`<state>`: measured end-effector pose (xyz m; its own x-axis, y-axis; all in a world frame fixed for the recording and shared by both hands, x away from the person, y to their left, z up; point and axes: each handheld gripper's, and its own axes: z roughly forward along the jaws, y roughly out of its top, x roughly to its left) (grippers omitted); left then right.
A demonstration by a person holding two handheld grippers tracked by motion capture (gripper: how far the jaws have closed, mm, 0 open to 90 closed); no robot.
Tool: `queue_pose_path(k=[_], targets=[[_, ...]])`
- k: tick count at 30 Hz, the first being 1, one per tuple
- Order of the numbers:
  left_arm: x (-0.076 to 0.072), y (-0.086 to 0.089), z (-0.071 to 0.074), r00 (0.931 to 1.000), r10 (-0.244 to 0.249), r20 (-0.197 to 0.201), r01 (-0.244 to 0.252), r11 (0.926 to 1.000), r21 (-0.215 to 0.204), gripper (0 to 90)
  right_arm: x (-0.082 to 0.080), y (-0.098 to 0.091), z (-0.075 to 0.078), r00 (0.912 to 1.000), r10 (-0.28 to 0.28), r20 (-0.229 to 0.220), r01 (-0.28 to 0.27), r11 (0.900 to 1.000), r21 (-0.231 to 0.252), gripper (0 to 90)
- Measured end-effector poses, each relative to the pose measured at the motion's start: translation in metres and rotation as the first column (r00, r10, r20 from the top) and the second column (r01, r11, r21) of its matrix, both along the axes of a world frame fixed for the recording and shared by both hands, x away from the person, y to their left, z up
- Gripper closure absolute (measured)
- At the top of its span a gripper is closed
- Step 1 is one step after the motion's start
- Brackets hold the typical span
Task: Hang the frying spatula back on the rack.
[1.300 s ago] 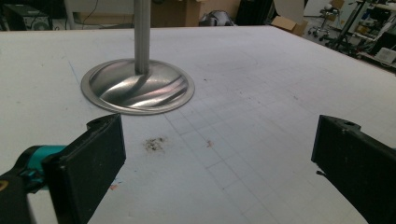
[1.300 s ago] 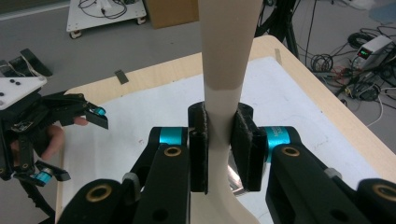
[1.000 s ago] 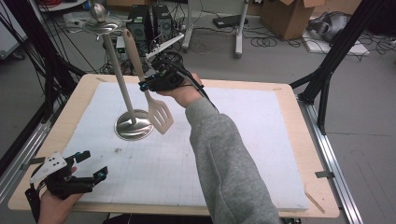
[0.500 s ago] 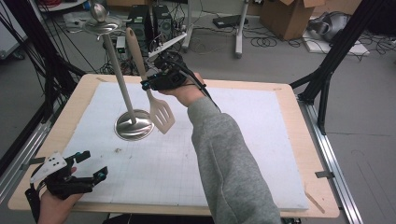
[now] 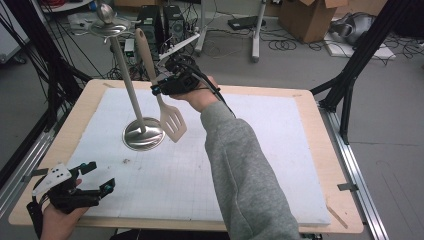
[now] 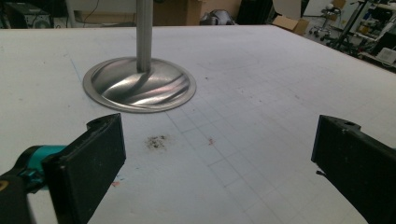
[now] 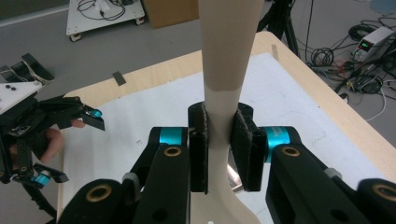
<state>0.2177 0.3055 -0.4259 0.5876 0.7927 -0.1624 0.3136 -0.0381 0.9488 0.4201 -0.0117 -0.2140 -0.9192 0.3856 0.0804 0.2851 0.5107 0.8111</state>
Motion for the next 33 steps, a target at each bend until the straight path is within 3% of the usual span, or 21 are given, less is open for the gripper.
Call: queue_pose_path(k=[33], targets=[[0.000,0.001,-0.001,1.0000,0.000,-0.003,0.000,1.0000,0.000,3.4,0.005,0.017,-0.004,0.9999,0.017,0.000,-0.017,0.9996,-0.021,77.7]])
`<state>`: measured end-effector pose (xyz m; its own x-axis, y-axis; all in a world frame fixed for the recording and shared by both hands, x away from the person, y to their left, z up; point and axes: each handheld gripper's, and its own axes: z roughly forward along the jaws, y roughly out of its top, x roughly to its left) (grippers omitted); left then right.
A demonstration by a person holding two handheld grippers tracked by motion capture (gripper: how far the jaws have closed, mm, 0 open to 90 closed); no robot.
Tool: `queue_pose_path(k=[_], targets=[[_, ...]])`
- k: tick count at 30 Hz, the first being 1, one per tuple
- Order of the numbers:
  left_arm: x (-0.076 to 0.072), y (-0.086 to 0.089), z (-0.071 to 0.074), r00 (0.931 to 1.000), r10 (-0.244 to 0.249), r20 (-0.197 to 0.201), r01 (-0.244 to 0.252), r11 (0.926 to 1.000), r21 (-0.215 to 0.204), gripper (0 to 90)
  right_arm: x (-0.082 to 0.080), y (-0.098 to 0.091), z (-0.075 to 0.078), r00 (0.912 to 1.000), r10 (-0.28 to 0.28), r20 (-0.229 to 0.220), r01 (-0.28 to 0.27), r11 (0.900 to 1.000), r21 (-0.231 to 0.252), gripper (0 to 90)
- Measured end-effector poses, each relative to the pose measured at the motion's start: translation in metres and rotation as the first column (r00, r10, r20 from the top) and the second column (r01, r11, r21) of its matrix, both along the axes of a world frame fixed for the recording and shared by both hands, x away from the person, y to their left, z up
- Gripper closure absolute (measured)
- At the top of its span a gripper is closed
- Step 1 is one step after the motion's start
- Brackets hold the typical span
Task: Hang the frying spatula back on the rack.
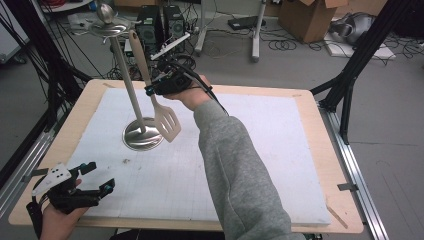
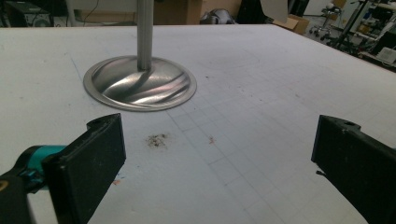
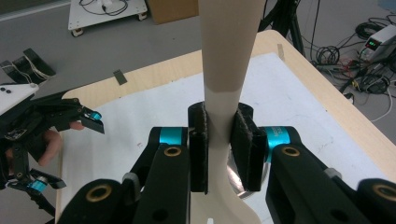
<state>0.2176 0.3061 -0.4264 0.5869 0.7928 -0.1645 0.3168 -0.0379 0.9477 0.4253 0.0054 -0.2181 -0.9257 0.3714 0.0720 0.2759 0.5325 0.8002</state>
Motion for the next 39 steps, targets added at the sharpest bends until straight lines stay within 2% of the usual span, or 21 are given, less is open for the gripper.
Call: queue_pose_path(k=[17,31,33,35,37,38,39], targets=[[-0.004,0.001,0.000,1.0000,0.008,-0.004,-0.008,1.0000,0.006,3.4,0.000,0.005,-0.004,0.9998,-0.011,0.014,0.011,0.9999,0.002,77.7],[-0.005,0.002,-0.001,0.9999,0.012,-0.004,-0.012,0.9999,0.004,3.4,0.000,0.009,-0.008,0.9990,-0.030,0.034,0.029,0.9992,0.027,76.1],[-0.005,0.002,0.000,0.9999,0.010,-0.002,-0.010,0.9999,0.004,3.4,-0.003,0.007,-0.008,0.9986,-0.033,0.041,0.031,0.9980,0.055,70.4],[-0.005,0.002,0.000,1.0000,0.009,-0.003,-0.009,1.0000,0.002,3.4,-0.004,0.006,-0.008,0.9983,-0.037,0.046,0.034,0.9975,0.063,68.5],[-0.005,0.002,0.000,1.0000,0.001,0.002,-0.001,1.0000,0.003,3.4,-0.008,0.001,-0.009,0.9977,-0.033,0.059,0.028,0.9968,0.075,61.2],[-0.005,0.001,0.000,1.0000,0.000,0.006,0.000,1.0000,0.004,3.4,-0.008,0.001,-0.009,0.9977,-0.033,0.059,0.028,0.9968,0.075,61.2],[-0.005,0.001,0.000,1.0000,-0.002,0.006,0.002,1.0000,0.005,3.4,-0.010,-0.003,-0.011,0.9980,-0.042,0.048,0.037,0.9948,0.095,54.3]])
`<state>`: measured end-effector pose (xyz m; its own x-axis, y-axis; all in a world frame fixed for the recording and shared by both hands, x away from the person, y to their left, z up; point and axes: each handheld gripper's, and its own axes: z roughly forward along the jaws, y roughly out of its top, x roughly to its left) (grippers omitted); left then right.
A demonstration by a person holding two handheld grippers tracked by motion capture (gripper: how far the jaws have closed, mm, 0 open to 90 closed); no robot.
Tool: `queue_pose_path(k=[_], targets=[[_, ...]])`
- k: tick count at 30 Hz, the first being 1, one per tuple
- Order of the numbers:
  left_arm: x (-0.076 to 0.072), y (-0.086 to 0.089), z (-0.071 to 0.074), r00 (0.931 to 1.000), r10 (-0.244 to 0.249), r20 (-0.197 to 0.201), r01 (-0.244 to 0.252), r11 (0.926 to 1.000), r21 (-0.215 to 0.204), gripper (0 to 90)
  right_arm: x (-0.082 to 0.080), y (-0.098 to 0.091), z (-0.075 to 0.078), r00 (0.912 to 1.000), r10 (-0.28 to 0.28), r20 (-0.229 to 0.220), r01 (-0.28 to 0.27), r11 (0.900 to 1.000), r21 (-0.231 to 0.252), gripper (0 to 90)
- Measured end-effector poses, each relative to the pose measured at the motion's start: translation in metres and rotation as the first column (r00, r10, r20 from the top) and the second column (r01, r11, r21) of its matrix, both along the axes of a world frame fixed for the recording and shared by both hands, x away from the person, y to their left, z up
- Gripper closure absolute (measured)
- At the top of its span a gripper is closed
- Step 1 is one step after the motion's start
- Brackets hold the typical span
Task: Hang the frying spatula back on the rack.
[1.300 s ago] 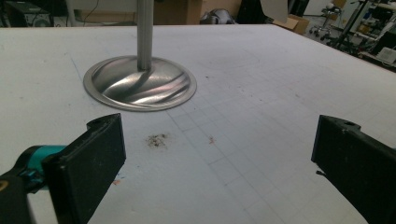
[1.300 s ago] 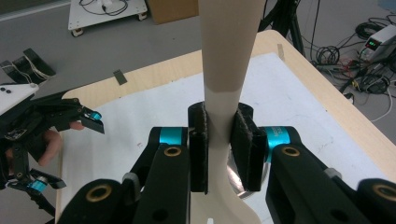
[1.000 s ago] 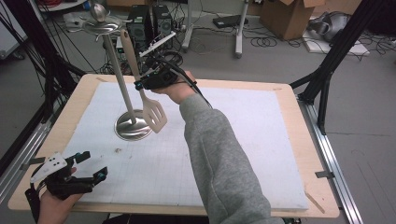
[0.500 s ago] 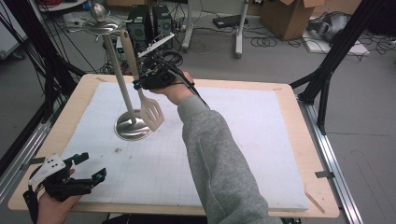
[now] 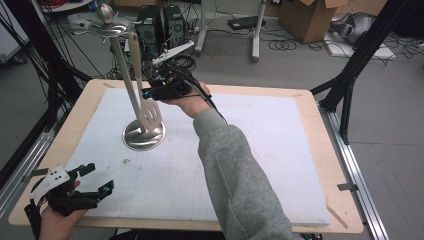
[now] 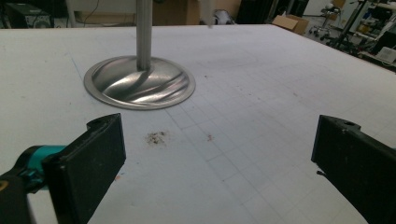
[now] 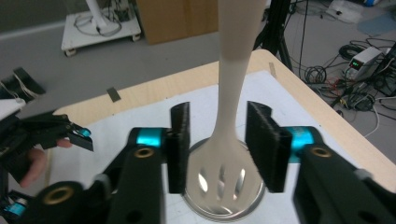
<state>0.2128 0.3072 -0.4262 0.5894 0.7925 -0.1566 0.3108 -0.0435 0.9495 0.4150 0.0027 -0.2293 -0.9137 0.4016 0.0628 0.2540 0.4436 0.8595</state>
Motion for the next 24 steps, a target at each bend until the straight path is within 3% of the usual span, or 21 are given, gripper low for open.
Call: queue_pose_path(k=[4,10,15,17,24], targets=[[0.001,0.000,-0.001,1.0000,0.005,-0.007,-0.005,1.0000,0.001,3.4,-0.007,-0.009,-0.002,0.9998,0.005,-0.020,-0.005,0.9995,0.031,44.3],[0.001,0.000,-0.002,0.9999,0.008,-0.011,-0.008,0.9999,0.007,3.4,-0.014,-0.022,-0.006,0.9996,0.022,-0.017,-0.021,0.9986,0.049,34.8],[0.002,-0.001,-0.002,0.9999,0.009,-0.013,-0.009,0.9999,0.011,3.4,-0.019,-0.040,-0.010,0.9997,0.001,-0.026,0.001,0.9957,0.093,24.4],[0.003,-0.001,-0.002,0.9999,0.006,-0.014,-0.006,0.9999,0.013,3.4,-0.022,-0.051,-0.013,0.9999,-0.004,-0.014,0.005,0.9950,0.099,17.5],[0.008,-0.005,-0.003,0.9999,-0.005,-0.016,0.005,0.9999,0.013,3.4,-0.030,-0.076,-0.014,0.9987,-0.016,0.049,0.009,0.9921,0.125,15.1]])
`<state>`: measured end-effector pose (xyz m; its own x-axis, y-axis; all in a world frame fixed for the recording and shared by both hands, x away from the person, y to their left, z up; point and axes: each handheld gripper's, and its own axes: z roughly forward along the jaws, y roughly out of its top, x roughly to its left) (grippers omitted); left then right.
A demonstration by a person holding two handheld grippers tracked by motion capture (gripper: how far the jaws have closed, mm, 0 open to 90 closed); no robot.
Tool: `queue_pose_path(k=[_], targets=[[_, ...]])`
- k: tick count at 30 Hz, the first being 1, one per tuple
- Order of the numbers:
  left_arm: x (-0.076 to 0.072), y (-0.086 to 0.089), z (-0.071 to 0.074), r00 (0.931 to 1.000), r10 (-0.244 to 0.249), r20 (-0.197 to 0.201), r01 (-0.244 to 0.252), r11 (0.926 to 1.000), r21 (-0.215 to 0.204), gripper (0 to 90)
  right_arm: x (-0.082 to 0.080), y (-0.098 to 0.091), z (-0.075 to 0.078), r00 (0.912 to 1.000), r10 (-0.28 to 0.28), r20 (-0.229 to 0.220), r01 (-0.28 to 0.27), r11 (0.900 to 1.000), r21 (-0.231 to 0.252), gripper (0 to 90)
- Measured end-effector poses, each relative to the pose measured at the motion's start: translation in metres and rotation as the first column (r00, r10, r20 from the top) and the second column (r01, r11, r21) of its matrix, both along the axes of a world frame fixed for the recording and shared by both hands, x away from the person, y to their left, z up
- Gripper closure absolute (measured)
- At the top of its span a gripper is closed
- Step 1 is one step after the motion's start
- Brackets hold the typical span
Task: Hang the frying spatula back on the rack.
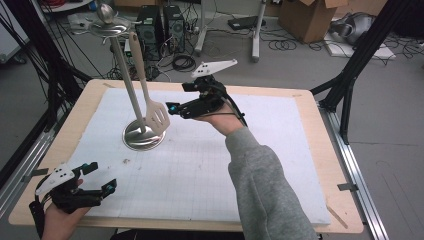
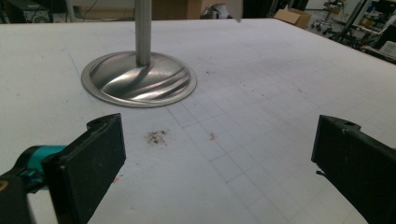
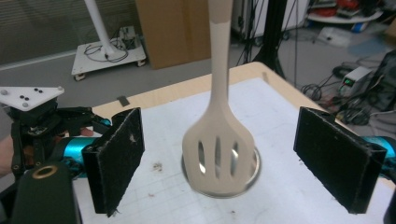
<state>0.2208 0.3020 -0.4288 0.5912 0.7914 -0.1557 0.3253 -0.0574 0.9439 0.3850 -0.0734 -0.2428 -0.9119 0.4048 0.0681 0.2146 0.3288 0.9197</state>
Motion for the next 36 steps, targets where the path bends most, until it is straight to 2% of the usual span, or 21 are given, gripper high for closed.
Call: queue_pose_path(k=[8,11,16,22,25,32,36], targets=[[0.006,-0.002,0.001,0.9999,-0.015,0.006,0.015,0.9999,-0.009,3.4,-0.005,-0.025,0.002,0.9995,-0.027,0.019,0.027,0.9996,0.011,14.4],[0.007,-0.003,0.002,0.9998,-0.016,0.014,0.017,0.9994,-0.031,3.4,-0.007,-0.034,-0.002,0.9991,-0.038,0.019,0.037,0.9990,0.023,14.4],[0.009,-0.004,0.003,0.9996,-0.014,0.025,0.015,0.9992,-0.037,3.4,-0.014,-0.053,-0.015,0.9978,-0.066,-0.003,0.066,0.9975,0.025,14.3],[0.008,-0.004,0.005,0.9991,0.000,0.042,0.002,0.9989,-0.046,3.4,-0.023,-0.072,-0.022,0.9962,-0.086,-0.017,0.086,0.9958,0.029,14.4],[0.010,-0.006,0.005,0.9989,0.003,0.047,0.000,0.9987,-0.050,3.4,-0.033,-0.088,-0.022,0.9943,-0.105,-0.021,0.106,0.9936,0.040,14.3],[0.019,-0.013,0.004,0.9989,-0.019,0.042,0.021,0.9988,-0.043,3.4,-0.044,-0.105,-0.027,0.9926,-0.120,-0.015,0.121,0.9917,0.045,14.4],[0.023,-0.016,0.003,0.9987,-0.035,0.038,0.036,0.9988,-0.034,3.4,-0.048,-0.112,-0.032,0.9916,-0.128,-0.018,0.129,0.9913,0.026,14.4]])
